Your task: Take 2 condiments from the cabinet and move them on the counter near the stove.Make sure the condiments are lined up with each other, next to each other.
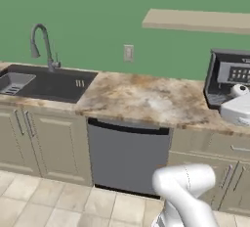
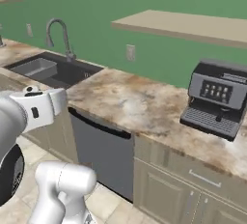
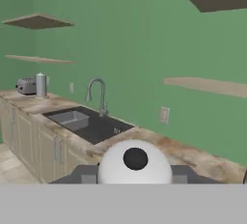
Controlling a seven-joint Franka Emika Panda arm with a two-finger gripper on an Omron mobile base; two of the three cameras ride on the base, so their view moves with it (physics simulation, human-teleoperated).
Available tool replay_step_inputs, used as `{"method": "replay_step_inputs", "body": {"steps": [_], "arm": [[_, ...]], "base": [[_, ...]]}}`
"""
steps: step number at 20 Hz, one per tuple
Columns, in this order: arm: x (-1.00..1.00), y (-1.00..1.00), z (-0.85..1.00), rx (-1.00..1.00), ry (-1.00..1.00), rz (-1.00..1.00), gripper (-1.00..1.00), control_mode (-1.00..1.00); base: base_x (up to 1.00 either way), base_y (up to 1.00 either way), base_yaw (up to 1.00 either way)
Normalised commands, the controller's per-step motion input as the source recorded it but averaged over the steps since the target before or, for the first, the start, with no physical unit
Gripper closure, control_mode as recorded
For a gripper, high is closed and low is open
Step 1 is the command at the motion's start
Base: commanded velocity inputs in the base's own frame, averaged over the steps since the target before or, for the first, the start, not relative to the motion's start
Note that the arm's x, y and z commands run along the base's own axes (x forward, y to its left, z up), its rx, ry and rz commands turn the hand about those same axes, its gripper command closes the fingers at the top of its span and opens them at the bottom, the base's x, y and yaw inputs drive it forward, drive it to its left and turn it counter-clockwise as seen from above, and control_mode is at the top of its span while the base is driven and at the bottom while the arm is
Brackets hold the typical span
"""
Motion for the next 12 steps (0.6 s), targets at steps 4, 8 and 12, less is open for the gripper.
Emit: {"method": "replay_step_inputs", "body": {"steps": [4,8,12], "arm": [[0.0,0.0,0.0,0.0,0.0,0.0,1.0,1.0],[0.0,0.0,0.0,0.0,0.0,0.0,1.0,1.0],[0.0,0.0,0.0,0.0,0.0,0.0,1.0,1.0]], "base": [[-0.38,0.66,0.98],[-0.13,0.54,0.98],[0.0,0.49,0.95]]}}
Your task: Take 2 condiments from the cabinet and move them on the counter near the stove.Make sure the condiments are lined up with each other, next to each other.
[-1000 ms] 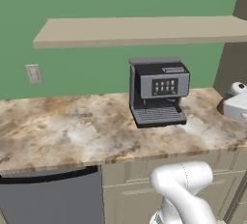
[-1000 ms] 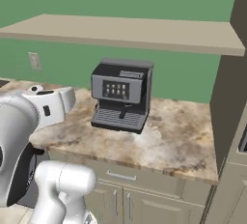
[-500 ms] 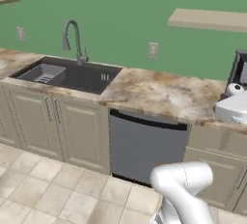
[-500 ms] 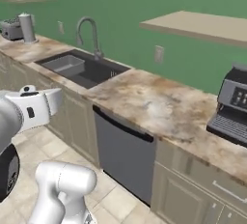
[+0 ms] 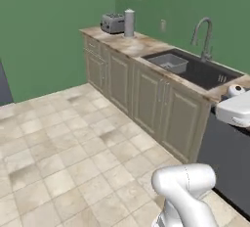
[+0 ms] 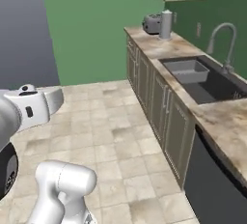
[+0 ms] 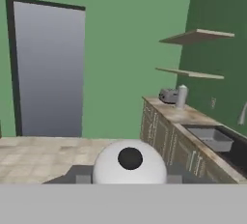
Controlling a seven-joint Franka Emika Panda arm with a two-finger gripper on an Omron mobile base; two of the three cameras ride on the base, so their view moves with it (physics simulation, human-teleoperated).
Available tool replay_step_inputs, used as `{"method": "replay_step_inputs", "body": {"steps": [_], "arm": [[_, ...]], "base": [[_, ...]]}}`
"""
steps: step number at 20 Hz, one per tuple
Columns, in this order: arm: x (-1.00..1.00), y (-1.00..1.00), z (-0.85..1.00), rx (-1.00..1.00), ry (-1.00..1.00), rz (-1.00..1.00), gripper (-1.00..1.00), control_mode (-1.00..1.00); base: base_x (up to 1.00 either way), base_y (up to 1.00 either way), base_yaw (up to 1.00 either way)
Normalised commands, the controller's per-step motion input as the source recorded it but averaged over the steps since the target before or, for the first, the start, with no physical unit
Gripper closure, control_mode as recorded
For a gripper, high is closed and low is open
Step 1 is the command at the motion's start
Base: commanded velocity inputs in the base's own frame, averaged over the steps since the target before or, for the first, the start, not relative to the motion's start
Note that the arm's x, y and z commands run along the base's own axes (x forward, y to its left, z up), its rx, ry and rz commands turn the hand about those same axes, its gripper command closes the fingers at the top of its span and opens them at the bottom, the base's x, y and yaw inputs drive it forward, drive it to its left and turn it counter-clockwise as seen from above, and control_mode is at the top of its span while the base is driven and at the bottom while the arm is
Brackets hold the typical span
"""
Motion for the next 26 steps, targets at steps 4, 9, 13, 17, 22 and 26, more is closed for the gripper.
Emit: {"method": "replay_step_inputs", "body": {"steps": [4,9,13,17,22,26], "arm": [[0.0,0.0,0.0,0.0,0.0,0.0,1.0,1.0],[0.0,0.0,0.0,0.0,0.0,0.0,1.0,1.0],[0.0,0.0,0.0,0.0,0.0,0.0,1.0,1.0],[0.0,0.0,0.0,0.0,0.0,0.0,1.0,1.0],[0.0,0.0,0.0,0.0,0.0,0.0,1.0,1.0],[0.0,0.0,0.0,0.0,0.0,0.0,1.0,1.0]], "base": [[0.05,0.5,0.88],[0.54,0.34,0.78],[1.0,0.19,0.47],[1.0,0.0,0.02],[1.0,0.21,0.01],[1.0,0.58,0.17]]}}
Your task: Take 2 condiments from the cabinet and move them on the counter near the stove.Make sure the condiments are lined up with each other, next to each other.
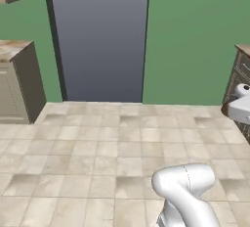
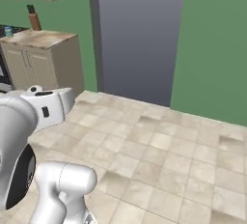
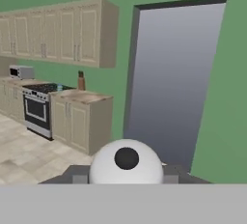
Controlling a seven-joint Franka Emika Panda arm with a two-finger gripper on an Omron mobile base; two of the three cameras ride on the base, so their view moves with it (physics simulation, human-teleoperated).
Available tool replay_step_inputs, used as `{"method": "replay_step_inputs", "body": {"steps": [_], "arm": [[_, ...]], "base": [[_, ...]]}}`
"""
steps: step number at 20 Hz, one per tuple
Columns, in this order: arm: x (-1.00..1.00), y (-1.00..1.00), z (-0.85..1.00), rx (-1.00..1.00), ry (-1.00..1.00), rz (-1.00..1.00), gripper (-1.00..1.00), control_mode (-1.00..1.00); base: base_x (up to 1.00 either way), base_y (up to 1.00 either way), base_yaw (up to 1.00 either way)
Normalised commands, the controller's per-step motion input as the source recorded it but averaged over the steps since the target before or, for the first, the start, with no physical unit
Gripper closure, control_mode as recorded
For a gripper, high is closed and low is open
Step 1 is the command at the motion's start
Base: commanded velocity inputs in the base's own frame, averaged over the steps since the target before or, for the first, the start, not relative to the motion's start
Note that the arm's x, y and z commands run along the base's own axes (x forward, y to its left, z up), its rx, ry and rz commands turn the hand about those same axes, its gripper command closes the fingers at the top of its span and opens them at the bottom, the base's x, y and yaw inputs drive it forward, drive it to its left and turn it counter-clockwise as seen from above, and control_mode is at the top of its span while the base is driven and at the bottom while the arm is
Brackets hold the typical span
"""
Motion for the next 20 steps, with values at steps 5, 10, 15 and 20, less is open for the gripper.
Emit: {"method": "replay_step_inputs", "body": {"steps": [5,10,15,20], "arm": [[0.0,0.0,0.0,0.0,0.0,0.0,1.0,1.0],[0.0,0.0,0.0,0.0,0.0,0.0,1.0,1.0],[0.0,0.0,0.0,0.0,0.0,0.0,1.0,1.0],[0.0,0.0,0.0,0.0,0.0,0.0,1.0,1.0]], "base": [[1.0,0.71,0.32],[1.0,0.47,0.5],[1.0,0.38,0.5],[1.0,0.36,0.49]]}}
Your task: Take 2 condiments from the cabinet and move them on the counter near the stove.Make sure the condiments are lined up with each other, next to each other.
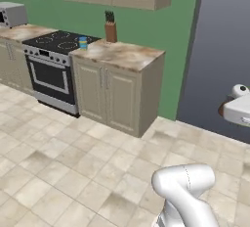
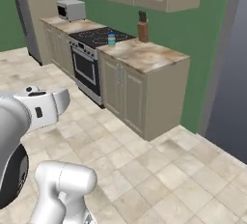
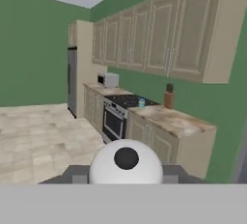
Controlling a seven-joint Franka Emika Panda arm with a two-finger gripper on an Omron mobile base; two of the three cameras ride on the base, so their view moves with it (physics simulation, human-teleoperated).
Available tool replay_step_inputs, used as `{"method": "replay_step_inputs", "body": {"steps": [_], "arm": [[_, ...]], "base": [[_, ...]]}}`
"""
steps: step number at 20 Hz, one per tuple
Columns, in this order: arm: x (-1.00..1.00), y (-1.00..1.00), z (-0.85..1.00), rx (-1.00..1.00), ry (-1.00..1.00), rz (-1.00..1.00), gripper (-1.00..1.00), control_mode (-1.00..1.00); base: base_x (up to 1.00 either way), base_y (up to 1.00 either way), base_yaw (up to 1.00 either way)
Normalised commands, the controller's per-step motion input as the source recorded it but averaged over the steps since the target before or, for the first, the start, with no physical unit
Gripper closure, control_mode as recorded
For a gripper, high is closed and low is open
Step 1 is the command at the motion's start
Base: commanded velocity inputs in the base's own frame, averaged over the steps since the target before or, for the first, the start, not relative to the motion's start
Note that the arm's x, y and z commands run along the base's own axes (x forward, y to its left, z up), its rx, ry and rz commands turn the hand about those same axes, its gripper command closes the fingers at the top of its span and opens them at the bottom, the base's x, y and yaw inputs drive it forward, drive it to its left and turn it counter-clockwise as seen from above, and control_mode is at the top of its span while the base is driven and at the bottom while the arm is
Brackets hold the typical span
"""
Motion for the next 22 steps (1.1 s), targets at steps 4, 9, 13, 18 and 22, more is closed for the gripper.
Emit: {"method": "replay_step_inputs", "body": {"steps": [4,9,13,18,22], "arm": [[0.0,0.0,0.0,0.0,0.0,0.0,1.0,1.0],[0.0,0.0,0.0,0.0,0.0,0.0,1.0,1.0],[0.0,0.0,0.0,0.0,0.0,0.0,1.0,1.0],[0.0,0.0,0.0,0.0,0.0,0.0,1.0,1.0],[0.0,0.0,0.0,0.0,0.0,0.0,1.0,1.0]], "base": [[1.0,0.42,0.43],[1.0,0.47,0.18],[1.0,0.42,0.0],[1.0,0.3,0.0],[1.0,0.09,0.0]]}}
